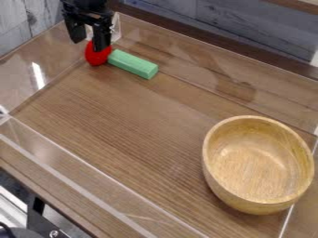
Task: Move the red object to the right side of the table
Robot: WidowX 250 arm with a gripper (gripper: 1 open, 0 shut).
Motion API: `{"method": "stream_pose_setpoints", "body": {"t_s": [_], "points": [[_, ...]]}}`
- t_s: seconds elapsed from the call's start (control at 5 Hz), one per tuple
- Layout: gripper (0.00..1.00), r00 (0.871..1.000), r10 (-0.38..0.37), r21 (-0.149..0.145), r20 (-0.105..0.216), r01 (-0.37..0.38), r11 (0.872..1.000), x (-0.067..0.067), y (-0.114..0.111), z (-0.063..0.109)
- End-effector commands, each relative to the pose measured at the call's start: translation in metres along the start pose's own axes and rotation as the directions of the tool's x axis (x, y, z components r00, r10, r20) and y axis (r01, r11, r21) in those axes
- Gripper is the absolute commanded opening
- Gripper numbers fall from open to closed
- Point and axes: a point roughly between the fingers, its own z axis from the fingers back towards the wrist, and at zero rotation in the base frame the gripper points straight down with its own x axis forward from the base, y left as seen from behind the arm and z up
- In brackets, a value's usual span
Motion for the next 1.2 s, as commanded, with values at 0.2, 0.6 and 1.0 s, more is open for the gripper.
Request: {"method": "stream_pose_setpoints", "body": {"t_s": [0.2,0.6,1.0], "points": [[1.00,0.997,0.021,0.034,0.071,-0.024,0.999,0.010,0.014,0.017],[1.00,0.996,0.030,0.034,0.085,-0.033,0.999,0.016,0.010,0.013],[1.00,0.994,0.037,0.036,0.100,-0.041,0.999,0.019,0.008,0.013]]}}
